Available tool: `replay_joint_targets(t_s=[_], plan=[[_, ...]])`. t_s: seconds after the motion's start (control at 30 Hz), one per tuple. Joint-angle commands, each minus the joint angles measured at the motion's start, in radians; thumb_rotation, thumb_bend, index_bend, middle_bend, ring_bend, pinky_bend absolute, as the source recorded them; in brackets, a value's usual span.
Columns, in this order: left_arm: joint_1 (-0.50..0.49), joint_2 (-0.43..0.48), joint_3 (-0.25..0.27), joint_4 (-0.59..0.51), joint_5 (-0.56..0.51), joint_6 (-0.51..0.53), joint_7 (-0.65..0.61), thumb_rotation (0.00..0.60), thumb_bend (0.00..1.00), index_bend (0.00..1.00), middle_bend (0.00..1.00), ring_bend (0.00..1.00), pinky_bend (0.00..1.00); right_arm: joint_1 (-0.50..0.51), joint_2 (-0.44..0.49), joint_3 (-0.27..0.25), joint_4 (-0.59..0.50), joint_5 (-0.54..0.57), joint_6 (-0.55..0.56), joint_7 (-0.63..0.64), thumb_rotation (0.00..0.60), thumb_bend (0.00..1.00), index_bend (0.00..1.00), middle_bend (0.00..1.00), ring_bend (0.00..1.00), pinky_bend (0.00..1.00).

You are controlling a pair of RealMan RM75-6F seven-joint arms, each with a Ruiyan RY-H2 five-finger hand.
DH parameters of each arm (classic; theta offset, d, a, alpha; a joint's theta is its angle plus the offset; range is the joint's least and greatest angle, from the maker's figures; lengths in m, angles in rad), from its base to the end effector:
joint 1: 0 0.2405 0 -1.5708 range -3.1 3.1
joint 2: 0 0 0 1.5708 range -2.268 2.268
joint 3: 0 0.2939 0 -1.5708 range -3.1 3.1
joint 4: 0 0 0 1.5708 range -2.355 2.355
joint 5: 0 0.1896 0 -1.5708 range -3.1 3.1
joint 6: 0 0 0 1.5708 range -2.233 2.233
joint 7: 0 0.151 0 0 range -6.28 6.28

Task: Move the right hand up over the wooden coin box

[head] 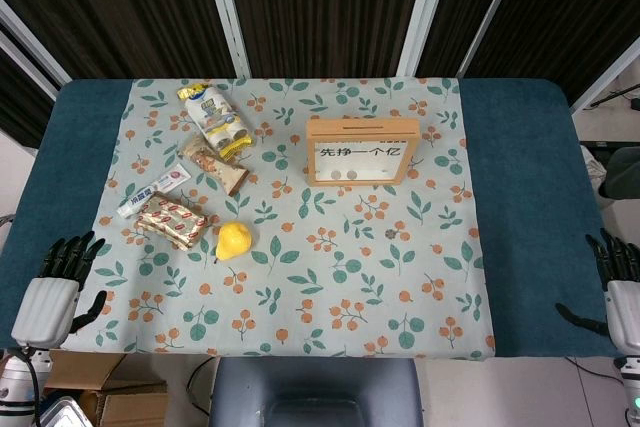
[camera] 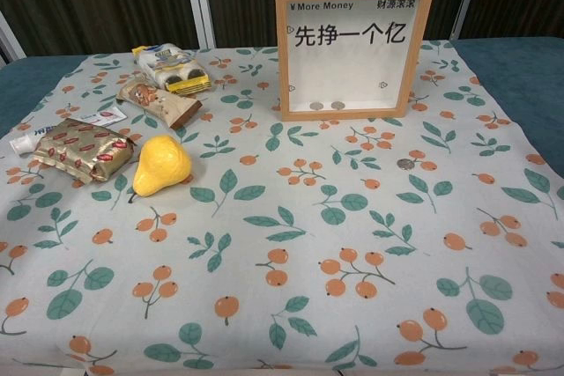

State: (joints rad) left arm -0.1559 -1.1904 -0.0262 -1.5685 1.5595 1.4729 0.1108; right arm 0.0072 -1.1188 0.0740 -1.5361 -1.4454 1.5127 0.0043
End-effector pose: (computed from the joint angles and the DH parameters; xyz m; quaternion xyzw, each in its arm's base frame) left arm -0.3209 0.2079 0.1644 -0.6467 -0.3360 -0.3853 0.5660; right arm -0.3676 -0.1664 0.2128 0.5620 -0.3842 0.3518 0.6425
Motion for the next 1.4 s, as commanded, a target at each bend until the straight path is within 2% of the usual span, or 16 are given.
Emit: replay_joint_targets(t_s=[0.03,0.37,0.6,0.77,0.97,1.07,1.13,1.23,1.4], plan=[[0.001,0.001,-0.001,-0.002,0.000,0.002,-0.001,0.600,0.40,0.00,0.00,0.00,0.00,0.000,-0.001,-0.001,0.001,0.000,-0.002,-0.002,0.544,0.18,0.00,0.00,0.00,0.00],[0.000,0.000,-0.002,0.002,0.003,0.003,-0.006,0.600,0.40,0.00,0.00,0.00,0.00,0.004,-0.004,0.000,0.006,-0.018,0.005,0.000,0.544,0.18,0.00,0.00,0.00,0.00],[-0.002,0.001,0.000,0.003,0.001,-0.005,-0.005,0.600,0.40,0.00,0.00,0.00,0.00,0.042,-0.005,-0.003,-0.003,-0.049,-0.035,-0.029,0.544,0.18,0.00,0.00,0.00,0.00],[-0.003,-0.009,0.002,0.012,-0.005,-0.014,-0.006,0.600,0.40,0.00,0.00,0.00,0.00,0.127,0.002,0.023,-0.053,-0.092,-0.101,-0.135,0.544,0.18,0.00,0.00,0.00,0.00],[-0.004,-0.014,0.008,0.014,0.003,-0.015,-0.001,0.600,0.40,0.00,0.00,0.00,0.00,0.264,-0.018,0.067,-0.113,-0.086,-0.253,-0.228,0.553,0.18,0.00,0.00,0.00,0.00],[-0.005,-0.015,0.007,0.012,0.003,-0.015,-0.001,0.600,0.39,0.00,0.00,0.00,0.00,0.337,-0.058,0.080,-0.086,-0.101,-0.327,-0.150,0.596,0.18,0.00,0.00,0.00,0.00],[-0.004,-0.016,0.009,0.012,0.004,-0.015,0.001,0.600,0.39,0.00,0.00,0.00,0.00,0.383,-0.081,0.082,-0.060,-0.087,-0.397,-0.111,0.600,0.18,0.00,0.00,0.00,0.00],[-0.003,-0.020,0.010,0.018,0.002,-0.016,-0.001,0.600,0.39,0.00,0.00,0.00,0.00,0.434,-0.117,0.089,-0.031,-0.071,-0.453,-0.159,0.600,0.18,0.00,0.00,0.00,0.00],[-0.002,-0.023,0.009,0.024,-0.003,-0.019,-0.005,0.600,0.39,0.00,0.00,0.00,0.00,0.467,-0.169,0.105,0.004,-0.041,-0.471,-0.217,0.600,0.18,0.01,0.00,0.00,0.00]])
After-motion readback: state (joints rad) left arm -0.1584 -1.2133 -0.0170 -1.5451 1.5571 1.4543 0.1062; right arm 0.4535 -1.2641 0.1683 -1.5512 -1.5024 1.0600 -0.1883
